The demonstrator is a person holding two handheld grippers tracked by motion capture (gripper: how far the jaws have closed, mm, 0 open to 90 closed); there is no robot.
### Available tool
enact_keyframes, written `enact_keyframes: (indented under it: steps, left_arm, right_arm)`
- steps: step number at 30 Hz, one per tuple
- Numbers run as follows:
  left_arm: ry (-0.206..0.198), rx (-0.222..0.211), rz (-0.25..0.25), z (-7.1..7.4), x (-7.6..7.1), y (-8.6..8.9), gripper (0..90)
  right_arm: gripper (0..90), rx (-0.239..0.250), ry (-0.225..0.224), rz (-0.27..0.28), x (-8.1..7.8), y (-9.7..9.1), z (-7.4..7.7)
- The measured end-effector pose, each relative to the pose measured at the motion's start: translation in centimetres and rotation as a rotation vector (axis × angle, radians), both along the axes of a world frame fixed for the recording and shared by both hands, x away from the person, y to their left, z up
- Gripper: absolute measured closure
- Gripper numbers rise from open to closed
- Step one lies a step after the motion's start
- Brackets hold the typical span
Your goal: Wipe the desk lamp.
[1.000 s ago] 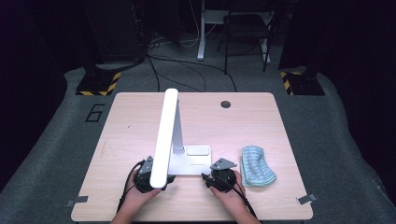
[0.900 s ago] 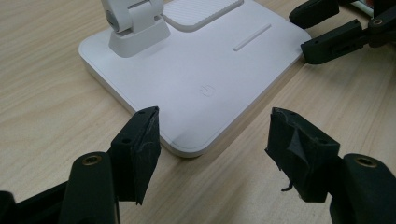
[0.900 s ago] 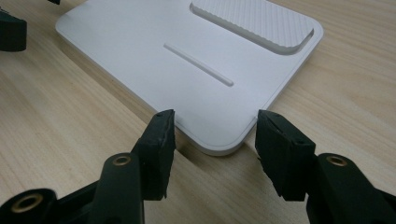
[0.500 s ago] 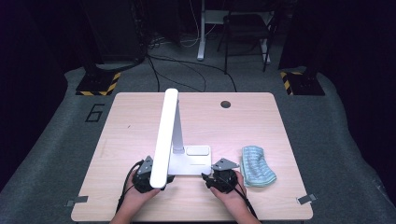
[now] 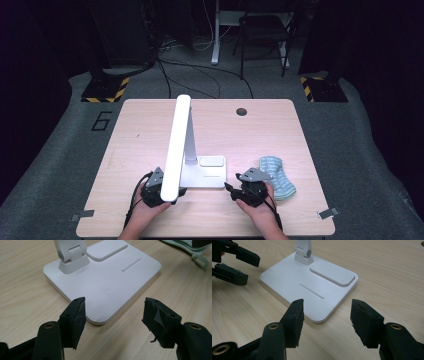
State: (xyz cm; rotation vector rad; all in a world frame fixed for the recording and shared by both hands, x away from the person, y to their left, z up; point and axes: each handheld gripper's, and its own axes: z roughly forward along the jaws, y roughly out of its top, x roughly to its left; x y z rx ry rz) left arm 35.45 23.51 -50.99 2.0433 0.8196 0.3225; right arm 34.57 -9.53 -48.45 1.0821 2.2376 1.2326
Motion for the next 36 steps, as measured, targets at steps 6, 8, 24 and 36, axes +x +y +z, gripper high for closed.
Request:
enact_keyframes:
  steps: [6,8,24,36]
  left_arm:
    - [0.001,0.001,0.0,0.0,0.0,0.0,34.7]
    - [0.002,-0.001,0.001,0.0,-0.1,0.0,34.7]
    - [0.001,-0.001,0.007,0.1,-0.1,0.3,34.7]
    - [0.004,-0.018,0.026,0.0,-0.1,0.4,34.7]
  right_arm:
    - [43.7,0.002,-0.003,-0.01,-0.4,-1.8,0.7]
    - [43.6,0.004,-0.016,-0.014,-0.4,-2.6,0.8]
    - [43.0,0.016,-0.039,-0.109,-2.0,-8.3,-0.1]
    - [43.0,0.069,-0.018,-0.148,-2.3,-9.6,-1.3]
